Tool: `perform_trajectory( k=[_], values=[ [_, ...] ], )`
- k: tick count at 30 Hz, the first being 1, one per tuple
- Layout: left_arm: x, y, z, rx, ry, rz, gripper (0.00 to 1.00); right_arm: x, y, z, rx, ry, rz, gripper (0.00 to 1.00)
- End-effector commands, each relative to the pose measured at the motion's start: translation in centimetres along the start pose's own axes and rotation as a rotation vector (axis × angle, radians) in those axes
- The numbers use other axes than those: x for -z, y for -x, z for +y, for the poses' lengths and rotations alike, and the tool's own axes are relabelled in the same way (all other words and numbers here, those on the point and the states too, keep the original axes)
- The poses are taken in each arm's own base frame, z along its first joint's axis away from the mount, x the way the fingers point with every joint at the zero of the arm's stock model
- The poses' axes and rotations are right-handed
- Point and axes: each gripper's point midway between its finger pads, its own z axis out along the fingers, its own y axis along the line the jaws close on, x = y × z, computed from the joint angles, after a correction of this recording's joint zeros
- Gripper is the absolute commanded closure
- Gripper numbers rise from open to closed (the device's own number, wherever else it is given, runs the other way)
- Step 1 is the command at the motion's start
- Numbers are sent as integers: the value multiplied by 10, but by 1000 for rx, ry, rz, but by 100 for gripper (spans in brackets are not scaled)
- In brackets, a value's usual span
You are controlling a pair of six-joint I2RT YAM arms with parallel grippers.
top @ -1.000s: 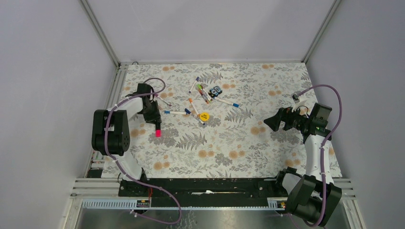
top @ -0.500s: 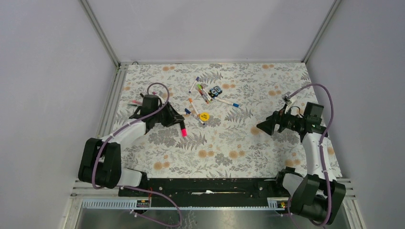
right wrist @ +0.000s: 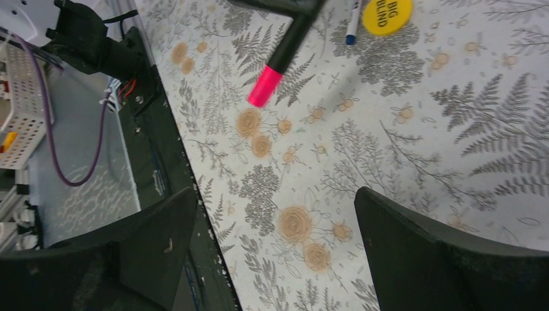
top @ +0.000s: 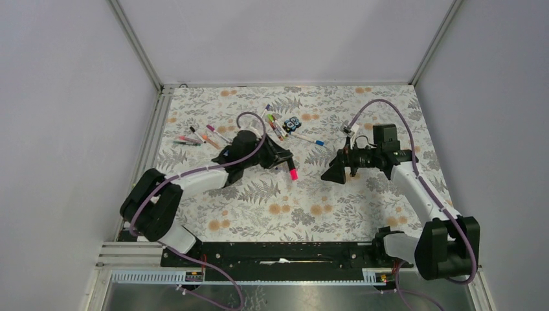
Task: Open the pen caps
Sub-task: Pick up the pen from the center of the board, then open the pen cap from the pen.
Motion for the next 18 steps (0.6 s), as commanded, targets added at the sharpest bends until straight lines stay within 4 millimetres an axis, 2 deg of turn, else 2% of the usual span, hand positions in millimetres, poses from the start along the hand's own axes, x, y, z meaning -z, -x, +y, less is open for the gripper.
perform_trajectory(
  k=[1, 5, 13, 15, 18],
  values=[
    [-23, 7, -55, 4, -100, -124, 100, -18, 24, 5, -48, 21, -7, 2],
    [-37, -10, -66, 1, -98, -142, 100, -31, 15, 0, -97, 8, 27, 2],
    [-54, -24, -73, 7, -60, -190, 100, -44, -1, -8, -133, -35, 60, 1],
    [-56, -27, -75, 10, -58, -189, 100, -47, -4, -12, -153, -47, 71, 6],
    [-56, -32, -77, 12, -60, -188, 100, -50, -8, -17, -175, -56, 88, 17]
  ],
)
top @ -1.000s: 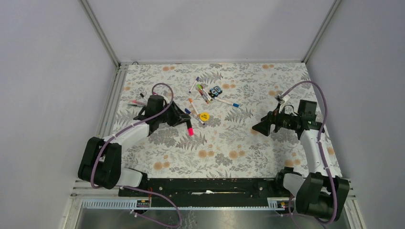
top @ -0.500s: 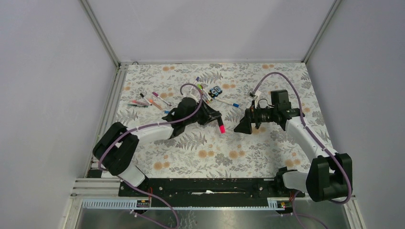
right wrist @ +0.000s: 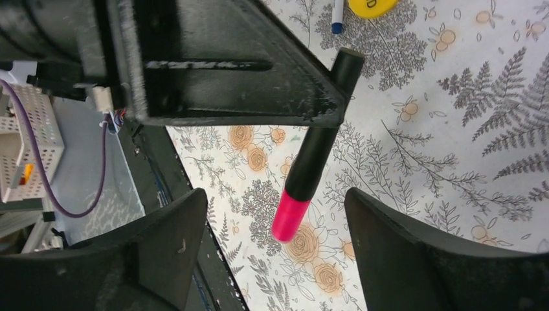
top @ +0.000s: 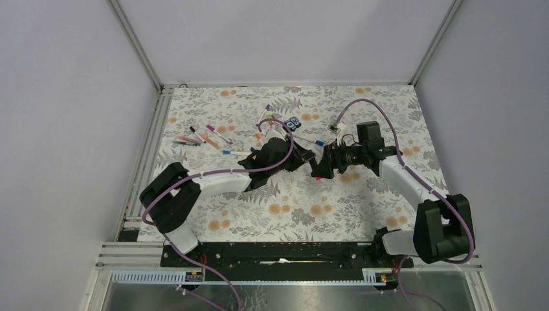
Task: Open the pen caps
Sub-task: Open the pen cap from the pen.
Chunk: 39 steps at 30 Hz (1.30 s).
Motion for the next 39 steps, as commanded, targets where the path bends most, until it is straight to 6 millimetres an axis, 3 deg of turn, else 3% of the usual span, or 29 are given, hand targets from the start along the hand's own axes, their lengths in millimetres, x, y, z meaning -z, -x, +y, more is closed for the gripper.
perform_trajectory(
  k=[1, 6, 11, 14, 18, 24, 28, 31, 36, 39],
  values=[
    [-2, 13, -31, 32, -61, -81, 100, -9, 0, -10, -29, -32, 12, 22],
    [0, 14, -37, 28, -76, -90, 100, -10, 1, -11, -42, -32, 13, 44],
    [3, 10, -44, 21, -101, -83, 97, -11, 4, -8, -42, -11, 3, 79],
    [7, 11, -49, 5, -120, -87, 93, -11, 4, -3, -36, 12, 0, 90],
    [16, 16, -58, -37, -153, -102, 81, -8, 6, 2, -17, 30, -15, 95],
    [37, 22, -64, -140, -197, -129, 42, 2, 7, 20, 44, 110, -43, 98],
    [53, 28, -69, -348, -215, -148, 20, 12, 2, 32, 127, 177, -49, 99],
    [76, 41, -77, -481, -238, -197, 2, 19, -6, 37, 173, 195, -44, 99],
    [124, 57, -92, -626, -398, -268, 1, 30, -11, 53, 197, 289, -79, 100],
    [157, 37, -104, -682, -643, -158, 1, 35, -10, 63, 198, 347, -102, 100]
  ],
)
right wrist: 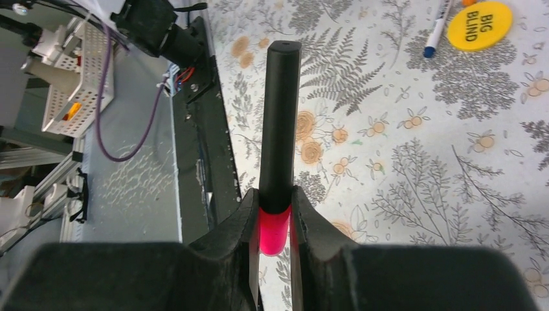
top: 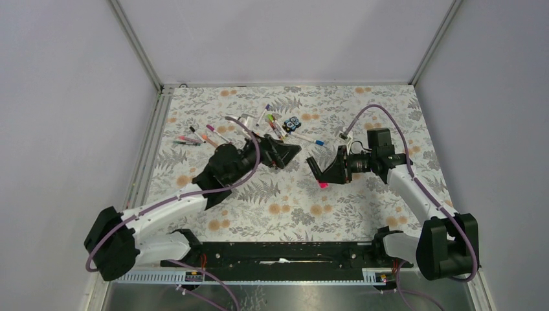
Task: Open the pen caps
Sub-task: Open the pen cap from the pen.
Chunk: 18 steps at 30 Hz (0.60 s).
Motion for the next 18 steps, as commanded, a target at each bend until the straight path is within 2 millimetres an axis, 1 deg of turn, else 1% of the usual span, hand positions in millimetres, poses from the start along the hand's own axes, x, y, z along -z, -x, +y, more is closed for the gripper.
perform_trajectory(
  k=[1, 4, 8, 15, 18],
  values=[
    [34, 12, -44, -127, -350, -6, 1, 7, 6, 29, 52, 144, -54, 100],
    [44, 1, -56, -130, -438, 47, 1, 8, 7, 34, 53, 173, -64, 100],
    [44, -12, -68, -64, -526, 108, 1, 9, 10, 41, 47, 210, -84, 100],
    [25, -34, -83, 10, -599, 190, 1, 14, 15, 48, 15, 275, -130, 100],
    [21, -39, -88, 33, -629, 203, 1, 15, 17, 49, 14, 286, -139, 100]
  ],
)
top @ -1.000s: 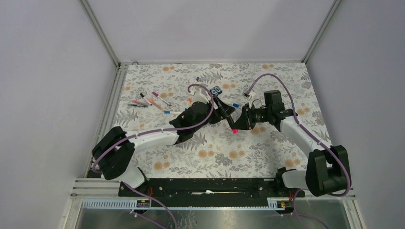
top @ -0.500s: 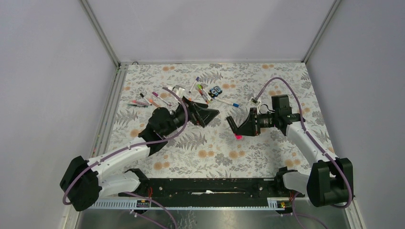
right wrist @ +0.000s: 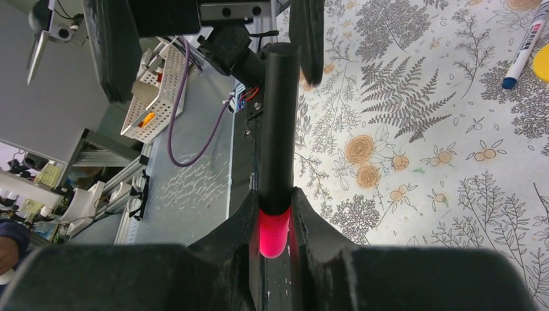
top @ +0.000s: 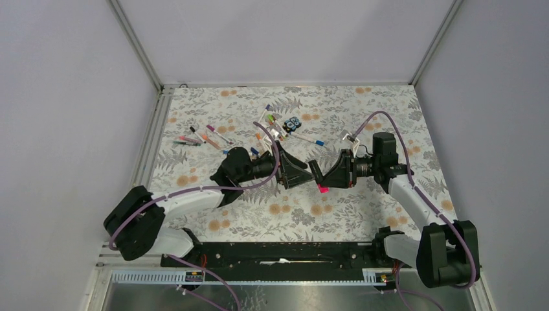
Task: Open the pen caps
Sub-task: Open the pen cap from the pen.
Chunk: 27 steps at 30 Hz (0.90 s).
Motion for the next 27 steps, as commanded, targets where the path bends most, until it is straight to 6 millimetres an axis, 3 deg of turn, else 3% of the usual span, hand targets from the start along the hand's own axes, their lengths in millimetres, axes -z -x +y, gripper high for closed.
perform_trajectory(
  k=[1, 7, 15, 19, 26, 27],
  values=[
    [-11, 22, -41, -35, -177, -48, 1, 2, 15, 15, 55, 71, -26, 100],
    [-22, 13, -41, 5, -197, -43, 4, 2, 14, 14, 54, 72, -26, 100],
    [-36, 6, -40, 47, -230, -22, 31, 2, 15, 15, 49, 79, -27, 100],
    [-38, 5, -38, 65, -231, -20, 51, 2, 14, 16, 52, 80, -27, 100],
    [-41, 1, -40, 102, -273, -12, 100, 2, 14, 16, 50, 80, -27, 99],
    [-40, 1, -40, 107, -274, -18, 100, 2, 13, 16, 51, 80, -27, 99]
  ],
)
